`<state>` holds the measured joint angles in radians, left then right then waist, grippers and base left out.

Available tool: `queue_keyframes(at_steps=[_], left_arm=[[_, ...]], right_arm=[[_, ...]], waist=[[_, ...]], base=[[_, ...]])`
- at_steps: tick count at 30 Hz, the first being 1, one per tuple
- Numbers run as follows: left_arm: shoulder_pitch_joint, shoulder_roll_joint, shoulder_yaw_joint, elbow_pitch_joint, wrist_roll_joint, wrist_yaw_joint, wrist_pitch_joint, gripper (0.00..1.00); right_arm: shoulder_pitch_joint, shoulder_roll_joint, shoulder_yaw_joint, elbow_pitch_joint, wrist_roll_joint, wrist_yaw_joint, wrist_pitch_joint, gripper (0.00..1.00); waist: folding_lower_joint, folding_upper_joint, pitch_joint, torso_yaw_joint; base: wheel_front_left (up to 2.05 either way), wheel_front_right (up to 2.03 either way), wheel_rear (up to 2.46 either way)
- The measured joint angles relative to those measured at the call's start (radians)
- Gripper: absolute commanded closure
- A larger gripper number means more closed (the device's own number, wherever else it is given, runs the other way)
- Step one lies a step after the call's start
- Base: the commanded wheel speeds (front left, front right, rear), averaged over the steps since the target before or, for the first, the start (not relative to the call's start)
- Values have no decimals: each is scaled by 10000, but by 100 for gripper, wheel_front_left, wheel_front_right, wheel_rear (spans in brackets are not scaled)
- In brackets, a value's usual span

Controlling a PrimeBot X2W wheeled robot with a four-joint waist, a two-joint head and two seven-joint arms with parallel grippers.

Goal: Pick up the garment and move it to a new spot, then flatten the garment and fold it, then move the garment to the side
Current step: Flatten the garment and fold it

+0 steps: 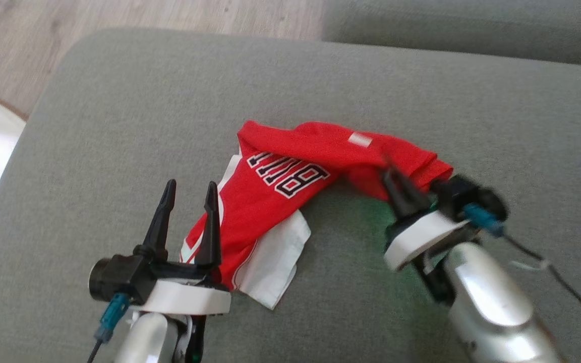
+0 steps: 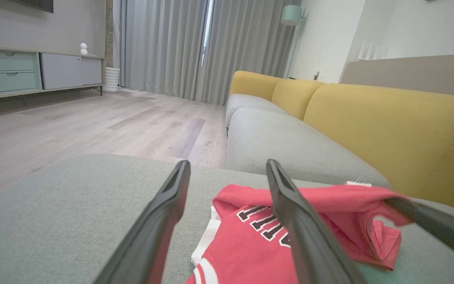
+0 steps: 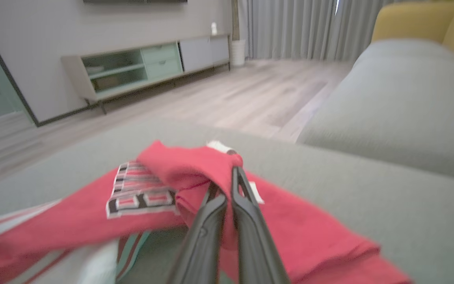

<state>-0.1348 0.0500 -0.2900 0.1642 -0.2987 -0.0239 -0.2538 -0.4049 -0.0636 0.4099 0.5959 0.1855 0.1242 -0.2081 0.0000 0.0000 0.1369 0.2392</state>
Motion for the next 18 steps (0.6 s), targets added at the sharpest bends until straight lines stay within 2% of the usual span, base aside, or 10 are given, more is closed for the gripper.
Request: queue_keyframes(at_steps=[5, 10, 15, 18], left_arm=[[222, 0, 117, -8, 13, 6, 0, 0], [750, 4, 297, -21, 196, 8, 0, 0], [817, 4, 291, -117, 196, 8, 0, 0], [807, 4, 249, -224, 190, 6, 0, 0]], right_arm=[[42, -205, -1220, -1942, -485, 0, -222, 100], [226, -372, -2002, -4092, -823, 0, -188, 100], [412, -491, -2527, -5662, -1124, 0, 617, 100], [381, -708, -2746, -5988, -1356, 0, 1141, 100]], waist=[[0, 0, -463, -327], [-1, 0, -937, -717], [-2, 0, -1227, -963], [-2, 0, -1143, -874]], base=[[0, 0, 0], [0, 0, 0], [0, 0, 0], [0, 0, 0]])
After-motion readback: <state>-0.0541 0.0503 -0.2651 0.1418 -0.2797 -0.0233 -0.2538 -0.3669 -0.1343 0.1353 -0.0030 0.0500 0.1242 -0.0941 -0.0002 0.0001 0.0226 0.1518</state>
